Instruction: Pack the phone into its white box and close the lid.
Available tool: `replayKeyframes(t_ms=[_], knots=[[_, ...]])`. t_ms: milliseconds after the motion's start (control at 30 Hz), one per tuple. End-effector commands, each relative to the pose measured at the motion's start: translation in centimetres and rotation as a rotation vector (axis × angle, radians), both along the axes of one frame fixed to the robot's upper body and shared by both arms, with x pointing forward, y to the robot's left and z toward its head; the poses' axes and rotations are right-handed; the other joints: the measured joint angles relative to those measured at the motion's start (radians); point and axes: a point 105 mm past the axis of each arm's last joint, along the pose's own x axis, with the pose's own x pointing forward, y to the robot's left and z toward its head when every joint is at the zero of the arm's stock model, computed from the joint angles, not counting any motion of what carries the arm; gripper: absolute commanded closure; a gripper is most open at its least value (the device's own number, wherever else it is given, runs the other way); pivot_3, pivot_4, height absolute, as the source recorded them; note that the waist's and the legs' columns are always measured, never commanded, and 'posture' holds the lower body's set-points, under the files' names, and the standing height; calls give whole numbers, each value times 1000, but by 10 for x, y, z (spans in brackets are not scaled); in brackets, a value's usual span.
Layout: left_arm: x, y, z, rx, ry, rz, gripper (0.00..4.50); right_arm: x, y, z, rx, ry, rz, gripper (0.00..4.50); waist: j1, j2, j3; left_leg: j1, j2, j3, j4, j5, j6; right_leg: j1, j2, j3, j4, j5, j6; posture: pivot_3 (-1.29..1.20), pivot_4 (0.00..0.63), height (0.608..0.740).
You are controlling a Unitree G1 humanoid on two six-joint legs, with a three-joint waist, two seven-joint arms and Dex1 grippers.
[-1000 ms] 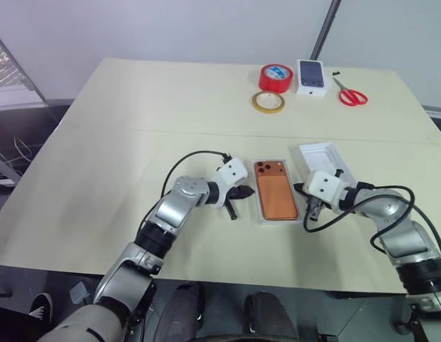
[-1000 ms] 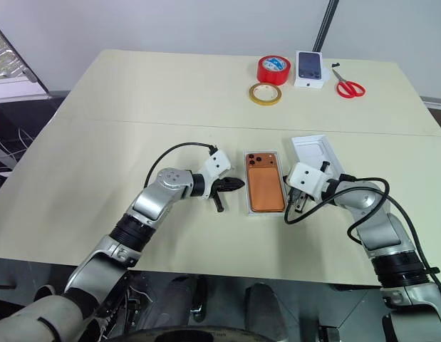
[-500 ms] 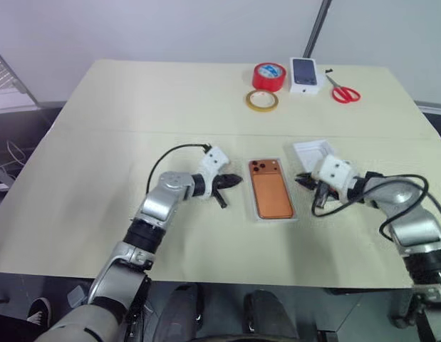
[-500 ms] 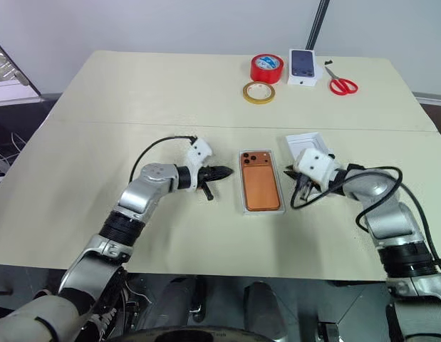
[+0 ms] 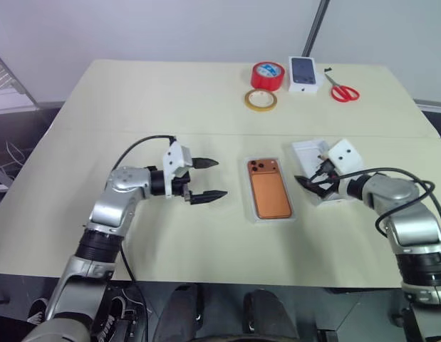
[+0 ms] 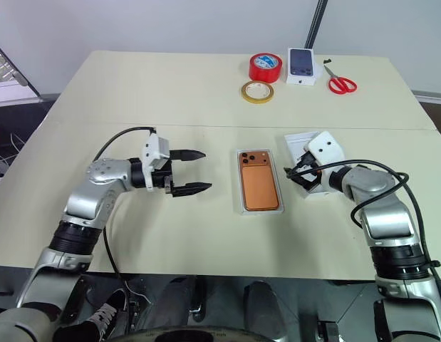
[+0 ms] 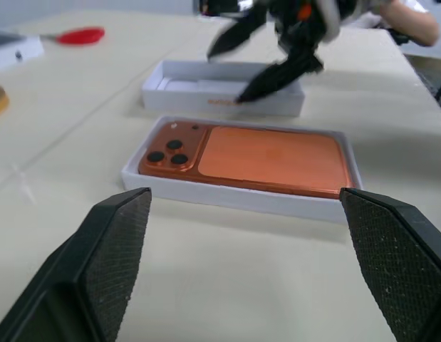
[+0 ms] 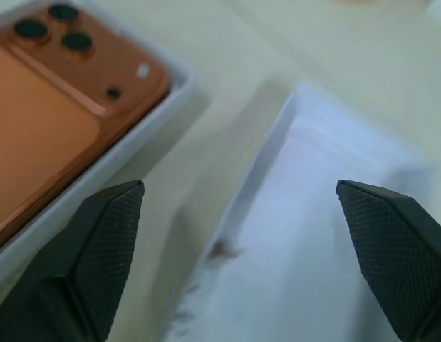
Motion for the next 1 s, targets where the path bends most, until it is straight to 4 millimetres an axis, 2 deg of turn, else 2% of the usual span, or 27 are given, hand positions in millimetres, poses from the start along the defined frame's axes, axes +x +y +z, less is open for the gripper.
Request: replayKeyframes(t_ms=[33, 200, 400, 667, 833, 933, 1000], knots=[[-6, 4, 14, -27, -69, -39, 30, -6, 6, 17, 47, -19, -6, 0, 1, 0, 0, 0, 0, 0, 0, 0, 0, 0, 0, 0, 0, 0, 0, 0, 150, 728], [-12, 15, 8, 14, -97, -72, 30, -11, 0, 10, 41, 142, -97, 0, 1, 0, 0, 0, 0, 0, 0, 0, 0, 0, 0, 0, 0, 0, 0, 0, 150, 728], [-12, 9, 2, 0, -118, -54, 30, -18, 2, 5, 104, 330, -185, 0, -1, 0, 0, -2, 0, 0, -1, 0, 0, -3, -1, 1, 0, 0, 0, 0, 150, 728], [-17, 8, -4, -15, -133, -17, 30, -19, 12, 8, 69, 374, -204, 0, -15, 0, 0, -6, 0, 0, 0, 0, 1, -7, -1, 1, 0, 0, 0, 0, 150, 728], [-16, 9, -3, -24, -139, 8, 30, -13, 15, 11, 63, 370, -209, 0, -20, 0, 0, -7, 0, 0, 0, 0, 1, -7, -1, 1, 0, 0, 0, 0, 150, 728], [-18, 6, -4, -28, -139, 9, 0, -12, 15, 10, 61, 376, -204, 893, -20, 0, 0, -7, 0, 0, 0, 0, 1, -8, -1, 1, 0, 0, 0, 0, 150, 728], [-18, 6, -5, -32, -136, 17, 0, -12, 15, 4, 35, 378, -203, 1882, -19, 0, 0, -7, 0, 0, 0, 0, 1, -8, -1, 1, 0, 0, 0, 0, 150, 728]])
